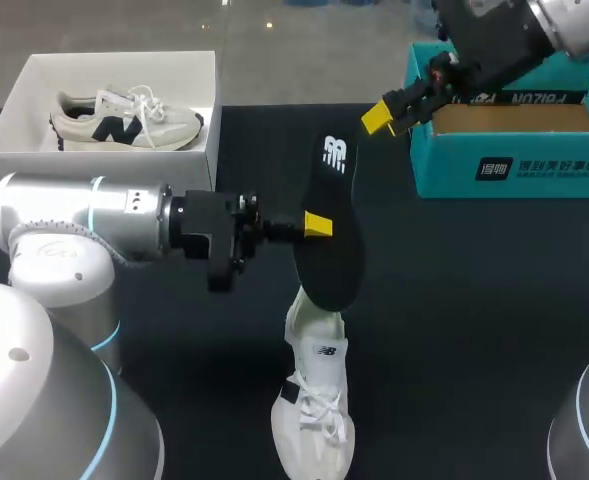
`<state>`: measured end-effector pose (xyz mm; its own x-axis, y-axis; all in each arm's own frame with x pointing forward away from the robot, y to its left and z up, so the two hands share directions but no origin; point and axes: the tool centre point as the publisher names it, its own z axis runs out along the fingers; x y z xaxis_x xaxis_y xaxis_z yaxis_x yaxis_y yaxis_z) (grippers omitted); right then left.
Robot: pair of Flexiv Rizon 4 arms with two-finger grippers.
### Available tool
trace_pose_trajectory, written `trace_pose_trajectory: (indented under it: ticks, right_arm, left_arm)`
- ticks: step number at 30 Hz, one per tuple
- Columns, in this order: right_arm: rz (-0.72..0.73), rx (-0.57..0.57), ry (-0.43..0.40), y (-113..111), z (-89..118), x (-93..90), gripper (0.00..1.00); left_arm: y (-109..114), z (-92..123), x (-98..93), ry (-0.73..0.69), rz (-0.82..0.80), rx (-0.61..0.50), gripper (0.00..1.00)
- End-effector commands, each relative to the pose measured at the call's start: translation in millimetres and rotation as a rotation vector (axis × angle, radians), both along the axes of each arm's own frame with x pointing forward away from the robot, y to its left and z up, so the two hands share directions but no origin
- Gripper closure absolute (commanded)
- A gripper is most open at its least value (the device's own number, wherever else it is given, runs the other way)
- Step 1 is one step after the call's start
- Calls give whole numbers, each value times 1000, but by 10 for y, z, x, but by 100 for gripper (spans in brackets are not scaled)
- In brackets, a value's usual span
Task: Take the shoe out of the shoebox, open the shoe tongue, remove and reinsert the insole, then place the shoe into the shoebox
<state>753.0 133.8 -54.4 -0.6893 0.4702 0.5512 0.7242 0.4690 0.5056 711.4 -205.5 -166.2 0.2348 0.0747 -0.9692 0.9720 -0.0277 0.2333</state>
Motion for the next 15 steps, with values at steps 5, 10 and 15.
trace_pose_trajectory:
  ticks: [5, 10, 15]
  right_arm:
    - [119, -495, -34, 59, 290, 38, 0]
    - [119, -495, -34, 59, 290, 38, 0]
    - [119, -495, -34, 59, 290, 38, 0]
  left_arm:
    - [-41, -98, 50, 10, 4, 22, 100]
    - [-36, -141, 50, 14, 9, 26, 100]
    - [-23, -198, 56, 15, 19, 39, 100]
